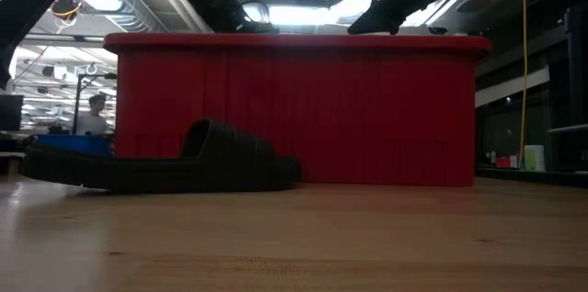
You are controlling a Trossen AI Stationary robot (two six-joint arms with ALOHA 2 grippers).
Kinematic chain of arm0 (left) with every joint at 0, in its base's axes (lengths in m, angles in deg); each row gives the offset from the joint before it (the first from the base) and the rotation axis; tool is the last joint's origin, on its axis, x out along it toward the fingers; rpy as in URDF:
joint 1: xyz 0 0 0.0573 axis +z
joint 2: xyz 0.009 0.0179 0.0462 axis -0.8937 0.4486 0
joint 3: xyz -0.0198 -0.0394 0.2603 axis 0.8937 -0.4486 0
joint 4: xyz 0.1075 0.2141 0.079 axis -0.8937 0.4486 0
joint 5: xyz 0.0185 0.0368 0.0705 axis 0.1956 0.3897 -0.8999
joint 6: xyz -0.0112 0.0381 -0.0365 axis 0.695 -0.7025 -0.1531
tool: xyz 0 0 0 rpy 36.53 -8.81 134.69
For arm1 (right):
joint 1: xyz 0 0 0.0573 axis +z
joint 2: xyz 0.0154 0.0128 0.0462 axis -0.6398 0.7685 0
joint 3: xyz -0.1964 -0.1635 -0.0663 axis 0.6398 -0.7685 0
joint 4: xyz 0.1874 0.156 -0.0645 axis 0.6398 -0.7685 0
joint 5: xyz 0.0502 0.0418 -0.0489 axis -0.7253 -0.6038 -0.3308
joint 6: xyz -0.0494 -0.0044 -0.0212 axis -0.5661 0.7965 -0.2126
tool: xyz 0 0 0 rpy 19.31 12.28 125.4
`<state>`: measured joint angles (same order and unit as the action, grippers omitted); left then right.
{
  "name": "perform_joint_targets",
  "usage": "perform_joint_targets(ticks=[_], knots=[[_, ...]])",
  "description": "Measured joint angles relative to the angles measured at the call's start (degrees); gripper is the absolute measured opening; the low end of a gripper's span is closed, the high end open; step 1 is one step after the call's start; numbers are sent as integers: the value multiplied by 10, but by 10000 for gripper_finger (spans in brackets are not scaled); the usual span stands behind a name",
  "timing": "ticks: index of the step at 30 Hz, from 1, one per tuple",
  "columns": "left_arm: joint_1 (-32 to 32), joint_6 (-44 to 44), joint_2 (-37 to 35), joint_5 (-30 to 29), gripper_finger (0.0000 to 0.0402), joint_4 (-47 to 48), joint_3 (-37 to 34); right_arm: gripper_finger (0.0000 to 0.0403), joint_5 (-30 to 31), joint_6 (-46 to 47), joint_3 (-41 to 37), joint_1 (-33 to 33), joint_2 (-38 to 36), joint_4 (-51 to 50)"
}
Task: Pick and place slides into bin
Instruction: Put the pink slide into the red bin
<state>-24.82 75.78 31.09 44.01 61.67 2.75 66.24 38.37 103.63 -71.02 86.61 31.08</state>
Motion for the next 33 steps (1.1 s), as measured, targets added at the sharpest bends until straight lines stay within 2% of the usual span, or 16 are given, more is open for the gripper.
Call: perform_joint_targets(ticks=[10, 17, 25, 30, 33], knots=[[0, -16, -1, 50, 3, -26, 1, 4, 0, 3, 0, 0, 0, -4], [0, -16, -1, 49, 3, -22, 1, 4, 0, 4, 0, 0, 0, -13], [-5, -21, 0, 9, 3, -5, 3, 4, 0, 4, 0, 0, 0, -16], [-18, -95, -1, 10, 18, -19, 5, 4, 0, 4, 0, 0, 0, -16], [-30, -106, -1, -18, 35, -20, 5, 4, 0, 4, 0, 0, 0, -16]])
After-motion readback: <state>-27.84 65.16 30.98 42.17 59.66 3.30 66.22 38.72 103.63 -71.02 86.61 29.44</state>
